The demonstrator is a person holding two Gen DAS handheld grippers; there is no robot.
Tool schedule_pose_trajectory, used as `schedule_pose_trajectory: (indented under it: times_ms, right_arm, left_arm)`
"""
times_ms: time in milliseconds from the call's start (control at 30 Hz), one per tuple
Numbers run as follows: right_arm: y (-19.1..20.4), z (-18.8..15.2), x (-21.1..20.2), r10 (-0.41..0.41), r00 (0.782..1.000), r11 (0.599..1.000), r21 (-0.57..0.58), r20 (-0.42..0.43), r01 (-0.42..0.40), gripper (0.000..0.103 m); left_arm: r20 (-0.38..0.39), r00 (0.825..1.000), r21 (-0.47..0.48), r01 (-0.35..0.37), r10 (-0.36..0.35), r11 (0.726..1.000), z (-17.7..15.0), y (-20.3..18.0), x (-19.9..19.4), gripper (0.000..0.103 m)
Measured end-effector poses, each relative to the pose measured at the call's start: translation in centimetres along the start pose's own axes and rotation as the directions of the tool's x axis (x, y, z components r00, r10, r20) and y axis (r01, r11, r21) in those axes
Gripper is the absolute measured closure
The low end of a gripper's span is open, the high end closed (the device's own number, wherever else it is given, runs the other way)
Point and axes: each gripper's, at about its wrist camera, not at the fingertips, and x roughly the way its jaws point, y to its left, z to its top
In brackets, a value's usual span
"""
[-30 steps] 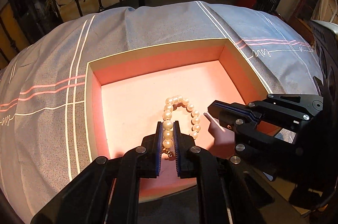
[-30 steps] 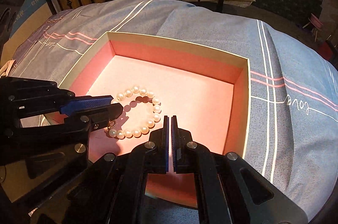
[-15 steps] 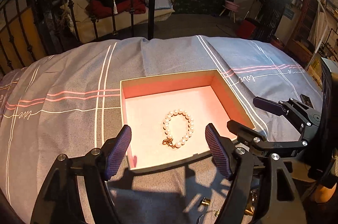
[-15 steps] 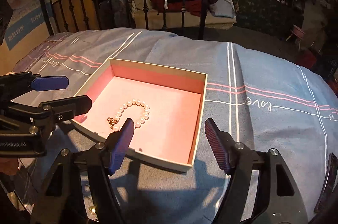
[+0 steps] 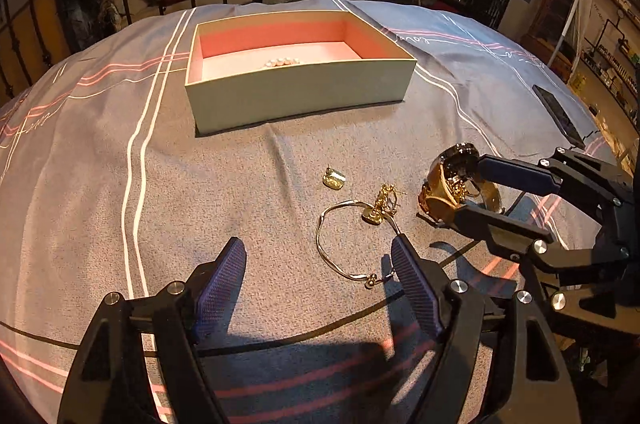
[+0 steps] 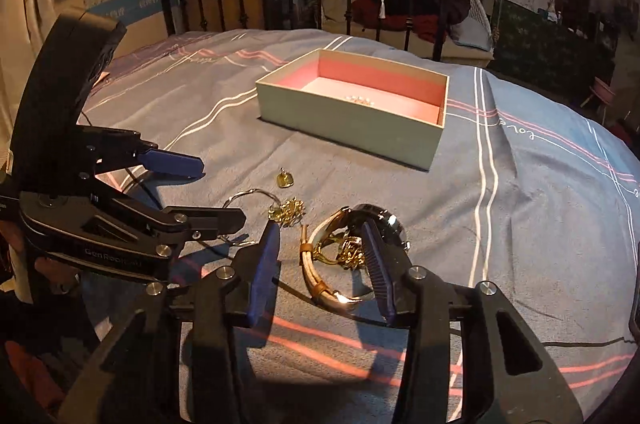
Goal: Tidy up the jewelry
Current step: 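Grasp the gold-band watch with the right gripper while the left gripper grasps the gold bangle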
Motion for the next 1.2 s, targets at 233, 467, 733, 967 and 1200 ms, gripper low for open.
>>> schedule_pose_trajectory:
  times_ms: [233,467,733,967,1200]
  right_arm:
    - [0.4,-1.3,1.0,-0.007,0.999,1.000,0.015,-0.032,0.007,0.061]
    - [0.0,-2.4,0.8,0.003,1.000,1.000,-0.001,-0.027,-0.003,0.061]
    - [0.2,-2.0,1.9,-0.005,0.999,0.999,-0.039,-0.045,0.003,0.074]
    - [0.6,-1.9,2.1,0.002,0.999,1.000,-0.030,-0.035,-0.003,0.089]
    - [0.8,-1.8,1.4,0.003,1.000,1.000,-0.023,-0.005,-0.003,0.092]
  left_arm:
    - [0.000,1.000,-0.008,0.010,-0.010,1.000,-0.2,-0.3,0.3,0.031]
    - [-0.014,1.000,0.079,0.013,-0.012,0.997,-0.3,-2.0,1.5,0.029]
    - [-0.035,0.999,0.100,0.041,-0.038,0.994,0.4,-1.8,2.6,0.032]
    - [-0.003,0.999,0.106,0.032,-0.032,0.994,0.2,-1.4,2.1,0.053]
    - [0.015,0.999,0.085,0.029,-0.031,0.996,0.4,-1.4,1.6,0.053]
